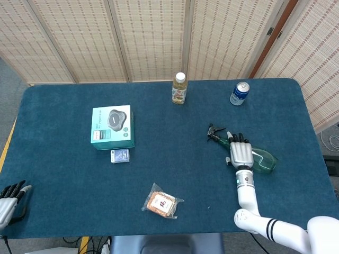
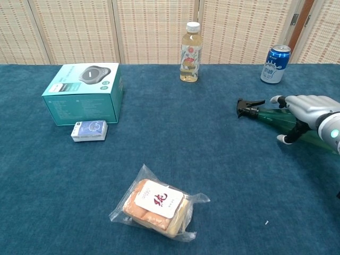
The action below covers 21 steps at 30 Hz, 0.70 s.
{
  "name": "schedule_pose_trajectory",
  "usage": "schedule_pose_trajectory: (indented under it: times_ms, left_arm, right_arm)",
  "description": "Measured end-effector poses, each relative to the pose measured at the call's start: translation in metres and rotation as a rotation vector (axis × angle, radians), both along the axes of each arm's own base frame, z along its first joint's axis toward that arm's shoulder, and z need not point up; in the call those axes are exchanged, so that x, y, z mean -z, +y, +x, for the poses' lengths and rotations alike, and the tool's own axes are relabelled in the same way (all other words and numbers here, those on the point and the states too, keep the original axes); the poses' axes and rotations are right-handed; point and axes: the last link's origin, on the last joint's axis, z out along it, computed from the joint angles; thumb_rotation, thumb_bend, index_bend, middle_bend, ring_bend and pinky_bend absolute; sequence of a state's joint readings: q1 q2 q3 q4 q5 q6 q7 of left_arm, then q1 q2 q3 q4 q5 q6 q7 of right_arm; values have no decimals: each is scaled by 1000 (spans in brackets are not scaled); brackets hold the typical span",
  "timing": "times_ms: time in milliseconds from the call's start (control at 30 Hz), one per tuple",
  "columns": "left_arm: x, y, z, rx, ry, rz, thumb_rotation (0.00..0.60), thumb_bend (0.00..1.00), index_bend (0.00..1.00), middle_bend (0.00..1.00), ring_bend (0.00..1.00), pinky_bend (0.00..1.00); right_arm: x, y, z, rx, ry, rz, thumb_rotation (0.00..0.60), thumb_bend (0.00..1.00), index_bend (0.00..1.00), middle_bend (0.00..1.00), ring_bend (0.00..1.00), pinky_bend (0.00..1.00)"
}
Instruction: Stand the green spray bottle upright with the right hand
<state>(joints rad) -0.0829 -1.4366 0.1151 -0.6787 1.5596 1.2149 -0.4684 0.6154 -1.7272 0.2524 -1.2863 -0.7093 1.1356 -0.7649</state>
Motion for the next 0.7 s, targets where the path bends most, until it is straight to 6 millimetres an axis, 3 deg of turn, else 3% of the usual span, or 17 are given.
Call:
schedule_pose_trajectory:
  times_ms: [700]
  left_arm:
    - [2, 0, -13, -50, 16, -21, 600, 531, 110, 0, 0, 0]
  right_arm:
    - [19, -23, 8, -2, -17, 27, 600, 220, 68, 172, 76, 240]
